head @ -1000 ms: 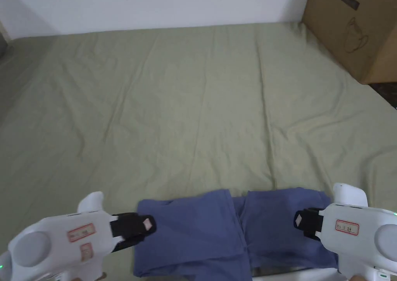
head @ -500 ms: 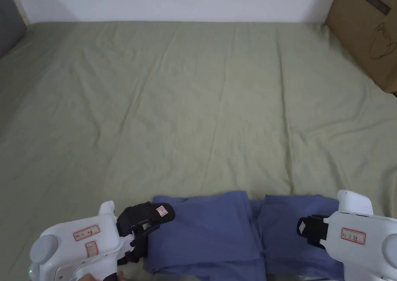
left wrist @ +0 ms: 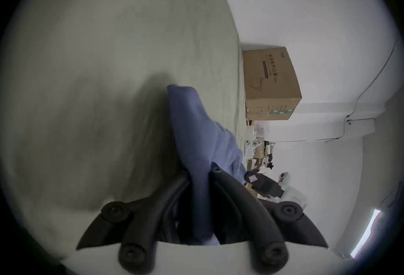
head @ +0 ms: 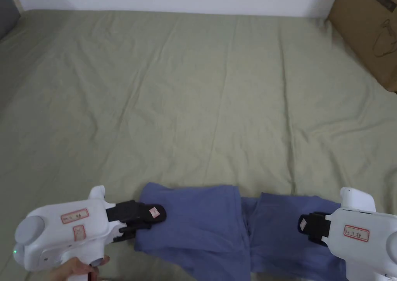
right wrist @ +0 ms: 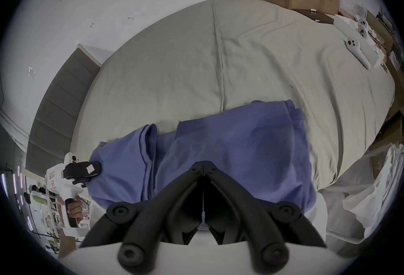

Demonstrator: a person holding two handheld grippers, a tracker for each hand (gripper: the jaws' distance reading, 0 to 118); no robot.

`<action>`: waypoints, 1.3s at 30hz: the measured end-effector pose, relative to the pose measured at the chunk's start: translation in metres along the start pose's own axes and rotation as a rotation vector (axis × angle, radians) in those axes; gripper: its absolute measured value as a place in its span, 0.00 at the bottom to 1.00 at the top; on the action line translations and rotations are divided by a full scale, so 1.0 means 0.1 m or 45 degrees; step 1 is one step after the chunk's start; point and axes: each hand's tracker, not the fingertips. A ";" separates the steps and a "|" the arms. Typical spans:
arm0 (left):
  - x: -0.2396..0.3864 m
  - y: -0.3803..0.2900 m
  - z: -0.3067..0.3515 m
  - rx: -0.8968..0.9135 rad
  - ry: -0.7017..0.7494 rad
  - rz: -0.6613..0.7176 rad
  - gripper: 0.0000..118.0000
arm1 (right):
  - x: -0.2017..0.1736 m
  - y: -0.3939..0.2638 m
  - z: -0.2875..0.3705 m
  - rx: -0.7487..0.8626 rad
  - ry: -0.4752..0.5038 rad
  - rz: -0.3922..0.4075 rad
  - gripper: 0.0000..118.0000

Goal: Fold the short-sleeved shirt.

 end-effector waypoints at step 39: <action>1.89 -0.44 -0.58 -0.135 0.462 -0.727 0.06 | 0.30 -0.01 0.06 0.019 0.045 -0.067 0.00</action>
